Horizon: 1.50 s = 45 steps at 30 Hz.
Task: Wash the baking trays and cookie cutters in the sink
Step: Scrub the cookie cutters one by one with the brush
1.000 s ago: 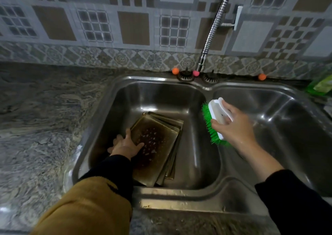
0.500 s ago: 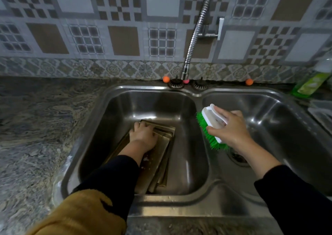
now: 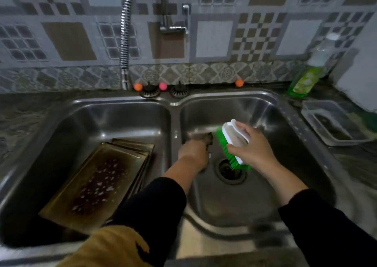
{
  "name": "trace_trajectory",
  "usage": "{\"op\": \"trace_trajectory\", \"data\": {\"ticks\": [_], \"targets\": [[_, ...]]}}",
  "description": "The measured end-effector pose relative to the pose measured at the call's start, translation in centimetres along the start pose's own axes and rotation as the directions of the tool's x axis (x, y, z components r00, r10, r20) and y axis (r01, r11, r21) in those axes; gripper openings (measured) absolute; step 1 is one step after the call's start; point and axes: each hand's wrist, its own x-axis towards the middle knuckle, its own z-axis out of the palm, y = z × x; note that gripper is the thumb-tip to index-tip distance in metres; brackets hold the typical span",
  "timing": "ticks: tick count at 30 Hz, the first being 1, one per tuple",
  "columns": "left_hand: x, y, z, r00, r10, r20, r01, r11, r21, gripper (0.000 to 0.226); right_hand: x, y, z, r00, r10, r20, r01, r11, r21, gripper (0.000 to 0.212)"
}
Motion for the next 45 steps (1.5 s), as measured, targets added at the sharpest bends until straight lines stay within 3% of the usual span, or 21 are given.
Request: {"op": "trace_trajectory", "data": {"ticks": [3, 7, 10, 14, 17, 20, 22, 27, 30, 32, 35, 39, 42, 45], "targets": [[2.5, 1.5, 3.2, 0.954, -0.283, 0.103, 0.294, 0.949, -0.115, 0.055, 1.3, 2.0, -1.0, 0.998, -0.02, 0.056, 0.019, 1.0, 0.014, 0.074], [5.4, 1.9, 7.0, 0.859, -0.498, 0.115, 0.511, 0.832, -0.217, 0.084, 3.1, 4.3, -1.7, 0.995, -0.053, 0.09, 0.049, 0.998, 0.043, 0.072], [6.6, 2.1, 8.5, 0.805, -0.592, 0.044, 0.582, 0.772, -0.256, 0.097, 4.3, 5.9, -2.0, 0.993, -0.064, 0.097, 0.059, 0.997, 0.053, 0.072], [6.8, 2.4, 9.6, 0.786, -0.618, -0.019, 0.575, 0.742, -0.345, 0.081, 5.1, 7.8, -2.7, 0.993, -0.053, 0.108, 0.048, 0.998, 0.047, 0.072], [6.2, 3.0, 9.4, 0.786, -0.613, -0.078, 0.543, 0.746, -0.386, 0.077, 5.5, 8.7, -3.5, 0.993, -0.047, 0.111, 0.046, 0.999, 0.011, 0.071], [5.3, 4.6, 8.9, 0.825, -0.559, -0.083, 0.452, 0.741, -0.496, 0.085, 5.9, 8.6, -5.3, 0.994, -0.041, 0.104, 0.046, 0.998, -0.047, 0.073], [4.7, 5.9, 8.4, 0.852, -0.504, -0.14, 0.376, 0.776, -0.506, 0.077, 6.1, 8.0, -7.1, 0.996, -0.045, 0.075, 0.051, 0.996, -0.073, 0.071], [4.9, 10.0, 6.5, 0.936, -0.28, -0.212, 0.06, 0.723, -0.688, 0.066, 7.1, 6.0, -13.9, 0.99, -0.084, -0.112, 0.06, 0.977, -0.203, 0.065], [4.8, 12.7, 4.9, 0.943, -0.183, -0.279, -0.078, 0.691, -0.719, 0.064, 7.7, 6.1, -18.9, 0.965, -0.092, -0.247, 0.017, 0.957, -0.29, 0.06], [4.8, 13.9, 4.5, 0.942, -0.139, -0.307, -0.143, 0.659, -0.738, 0.061, 8.2, 6.9, -21.9, 0.965, -0.046, -0.258, -0.056, 0.925, -0.375, 0.06], [4.7, 15.1, 4.5, 0.947, -0.062, -0.315, -0.197, 0.663, -0.722, 0.061, 9.1, 8.4, -24.2, 0.971, 0.099, -0.217, -0.193, 0.861, -0.471, 0.064], [4.6, 15.4, 4.6, 0.957, -0.027, -0.289, -0.2, 0.661, -0.724, 0.068, 9.7, 10.0, -23.0, 0.968, 0.196, -0.155, -0.25, 0.778, -0.577, 0.058], [4.3, 15.4, 4.6, 0.96, -0.012, -0.278, -0.206, 0.643, -0.737, 0.075, 10.3, 10.3, -22.6, 0.963, 0.213, -0.165, -0.269, 0.761, -0.59, 0.056], [3.9, 15.4, 4.3, 0.959, 0.004, -0.282, -0.218, 0.643, -0.734, 0.081, 10.0, 9.0, -23.1, 0.968, 0.151, -0.203, -0.238, 0.814, -0.53, 0.063]]}}
